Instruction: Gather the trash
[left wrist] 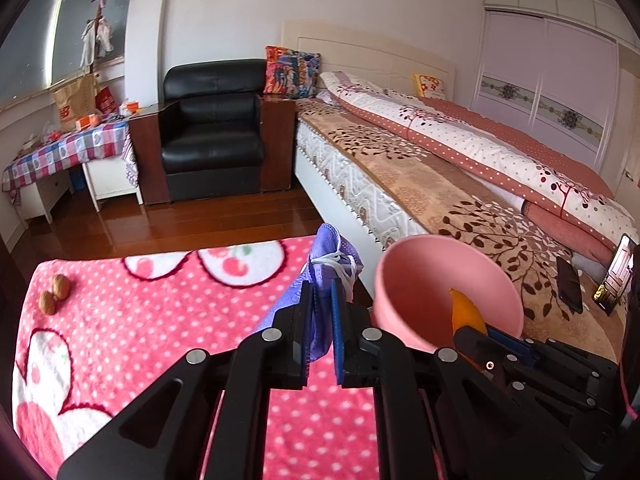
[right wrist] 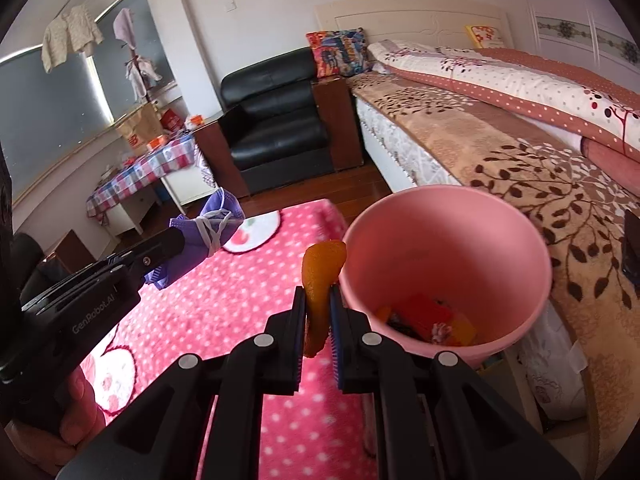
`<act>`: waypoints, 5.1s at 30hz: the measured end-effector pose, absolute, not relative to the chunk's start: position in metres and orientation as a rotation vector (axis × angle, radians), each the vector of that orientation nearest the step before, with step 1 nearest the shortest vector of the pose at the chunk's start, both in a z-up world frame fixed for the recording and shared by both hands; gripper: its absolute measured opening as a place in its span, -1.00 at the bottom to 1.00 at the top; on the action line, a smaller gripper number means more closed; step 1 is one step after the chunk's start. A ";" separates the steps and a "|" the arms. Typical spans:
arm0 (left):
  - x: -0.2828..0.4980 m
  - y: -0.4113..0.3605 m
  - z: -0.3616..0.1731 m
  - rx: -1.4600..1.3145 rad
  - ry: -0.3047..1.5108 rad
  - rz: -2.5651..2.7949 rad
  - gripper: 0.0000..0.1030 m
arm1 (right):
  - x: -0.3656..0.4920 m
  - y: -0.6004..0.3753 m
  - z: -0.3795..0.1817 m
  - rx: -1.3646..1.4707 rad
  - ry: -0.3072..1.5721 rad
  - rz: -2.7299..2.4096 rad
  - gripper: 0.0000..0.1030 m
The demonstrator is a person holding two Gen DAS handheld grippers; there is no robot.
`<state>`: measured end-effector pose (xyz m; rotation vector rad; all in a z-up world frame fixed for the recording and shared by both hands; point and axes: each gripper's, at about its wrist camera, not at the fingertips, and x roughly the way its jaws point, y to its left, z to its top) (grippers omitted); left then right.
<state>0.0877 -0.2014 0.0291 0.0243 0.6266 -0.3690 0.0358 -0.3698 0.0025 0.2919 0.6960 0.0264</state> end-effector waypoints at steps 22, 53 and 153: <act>0.113 -0.287 0.008 0.077 0.666 -0.545 -0.84 | 0.065 -0.458 -0.035 0.366 0.732 -0.124 -0.78; 0.118 -0.309 -0.008 0.104 0.703 -0.598 -0.48 | 0.070 -0.478 -0.057 0.394 0.743 -0.146 -0.35; 0.056 -0.194 0.029 0.010 0.582 -0.438 -0.48 | -0.006 -0.367 0.019 0.253 0.569 -0.114 0.32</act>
